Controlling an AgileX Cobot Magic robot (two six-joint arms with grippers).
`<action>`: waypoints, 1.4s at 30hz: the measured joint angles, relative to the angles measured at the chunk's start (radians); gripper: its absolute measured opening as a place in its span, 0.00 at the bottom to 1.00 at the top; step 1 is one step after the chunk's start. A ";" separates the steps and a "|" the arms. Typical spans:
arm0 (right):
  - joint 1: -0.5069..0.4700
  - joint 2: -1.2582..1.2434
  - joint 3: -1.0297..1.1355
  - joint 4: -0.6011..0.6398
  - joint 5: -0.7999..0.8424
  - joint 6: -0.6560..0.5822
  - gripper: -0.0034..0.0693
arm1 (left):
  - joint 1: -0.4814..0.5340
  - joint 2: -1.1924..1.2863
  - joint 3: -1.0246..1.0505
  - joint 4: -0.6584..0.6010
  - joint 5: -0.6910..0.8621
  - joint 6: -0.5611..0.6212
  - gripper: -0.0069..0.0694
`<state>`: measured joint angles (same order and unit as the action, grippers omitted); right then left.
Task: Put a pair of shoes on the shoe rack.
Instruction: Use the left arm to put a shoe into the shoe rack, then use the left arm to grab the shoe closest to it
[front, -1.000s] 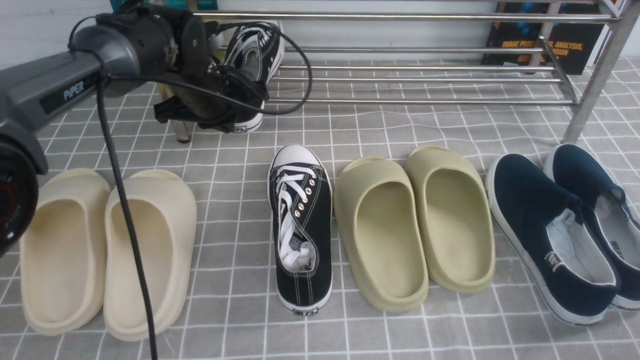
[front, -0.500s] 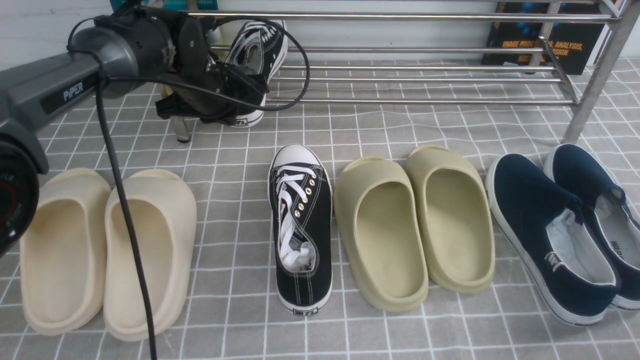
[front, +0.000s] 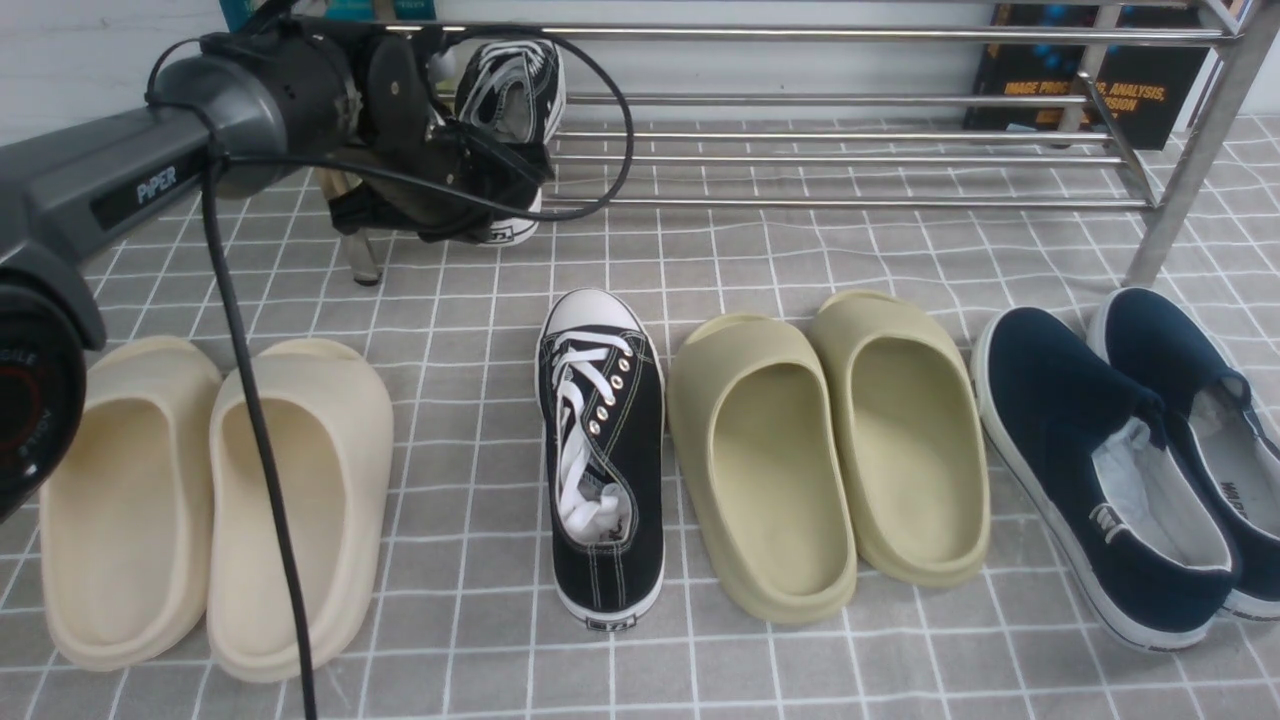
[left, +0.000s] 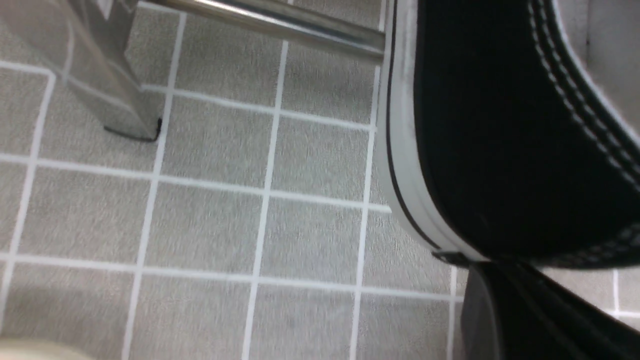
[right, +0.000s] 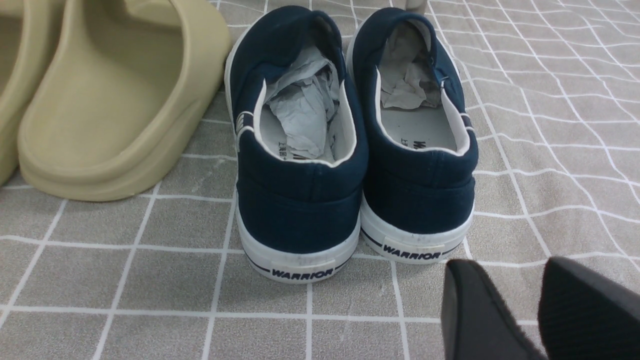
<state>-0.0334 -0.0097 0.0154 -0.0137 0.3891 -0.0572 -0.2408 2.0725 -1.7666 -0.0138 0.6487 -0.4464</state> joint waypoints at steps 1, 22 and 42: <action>0.000 0.000 0.000 0.000 0.000 0.000 0.38 | 0.000 -0.016 -0.026 -0.001 0.054 0.011 0.09; 0.000 0.000 0.000 0.000 0.000 0.000 0.38 | -0.152 -0.446 -0.122 -0.015 0.603 0.249 0.10; 0.000 0.000 0.000 -0.002 0.000 0.000 0.38 | -0.273 -0.382 0.486 -0.003 0.337 0.011 0.41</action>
<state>-0.0334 -0.0097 0.0154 -0.0161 0.3891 -0.0572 -0.5141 1.6900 -1.2810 -0.0165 0.9852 -0.4355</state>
